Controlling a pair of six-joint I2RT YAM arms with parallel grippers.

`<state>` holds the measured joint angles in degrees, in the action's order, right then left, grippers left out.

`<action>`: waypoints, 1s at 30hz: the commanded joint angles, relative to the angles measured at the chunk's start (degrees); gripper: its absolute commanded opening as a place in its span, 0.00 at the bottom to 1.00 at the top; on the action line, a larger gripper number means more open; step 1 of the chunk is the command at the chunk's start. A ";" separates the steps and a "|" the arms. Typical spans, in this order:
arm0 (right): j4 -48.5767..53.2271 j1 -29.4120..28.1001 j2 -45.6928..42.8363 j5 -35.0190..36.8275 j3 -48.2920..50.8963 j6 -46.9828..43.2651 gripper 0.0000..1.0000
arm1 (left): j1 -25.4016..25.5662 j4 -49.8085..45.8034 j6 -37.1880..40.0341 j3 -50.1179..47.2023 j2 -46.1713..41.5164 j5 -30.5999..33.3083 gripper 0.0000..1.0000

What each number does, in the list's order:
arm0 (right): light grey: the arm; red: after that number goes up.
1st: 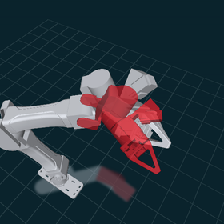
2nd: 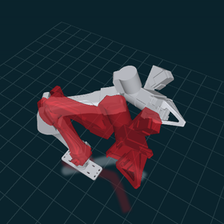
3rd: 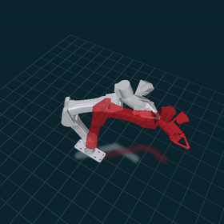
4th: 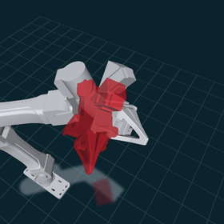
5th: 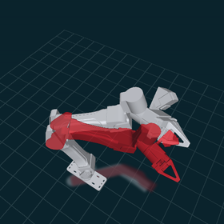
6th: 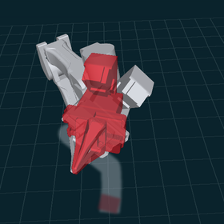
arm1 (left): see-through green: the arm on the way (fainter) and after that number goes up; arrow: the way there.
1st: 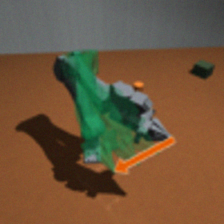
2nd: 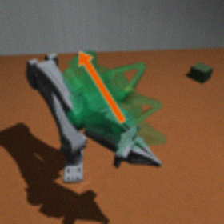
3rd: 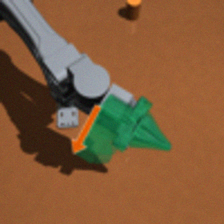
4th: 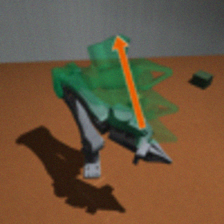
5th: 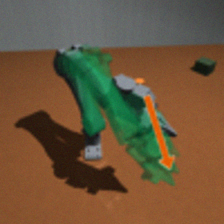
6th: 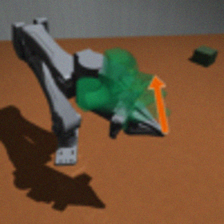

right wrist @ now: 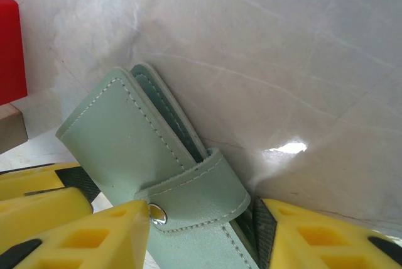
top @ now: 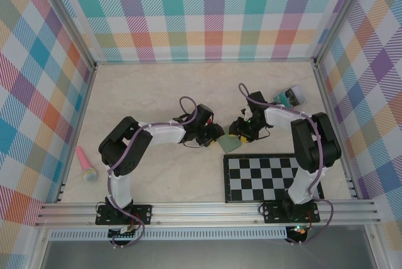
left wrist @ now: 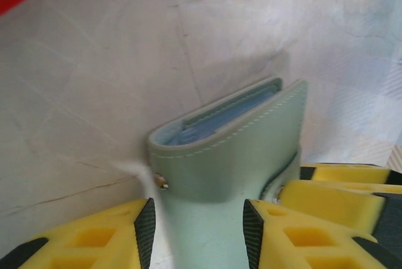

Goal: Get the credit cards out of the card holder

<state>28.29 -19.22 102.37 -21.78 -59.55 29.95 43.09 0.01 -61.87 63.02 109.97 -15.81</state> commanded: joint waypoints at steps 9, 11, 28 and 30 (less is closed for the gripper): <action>-2.12 -0.27 -1.16 -4.09 1.58 1.69 0.38 | 0.47 8.27 0.61 -2.12 2.41 -7.05 0.33; -2.45 -0.29 -1.09 -4.74 1.72 1.72 0.38 | 0.34 9.84 0.77 -2.19 2.61 -7.76 0.30; 6.42 -0.58 -8.39 7.29 -1.58 -4.39 0.51 | -0.73 7.53 7.51 -3.35 -2.56 -5.46 0.00; 6.89 -1.42 -9.28 7.61 -2.03 -5.22 0.51 | -0.70 6.80 8.34 -3.02 -3.07 -5.37 0.00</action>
<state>32.64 -19.55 95.31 -15.77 -59.46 27.53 42.44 9.28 -56.16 59.42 109.89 -21.45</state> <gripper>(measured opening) 0.505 0.041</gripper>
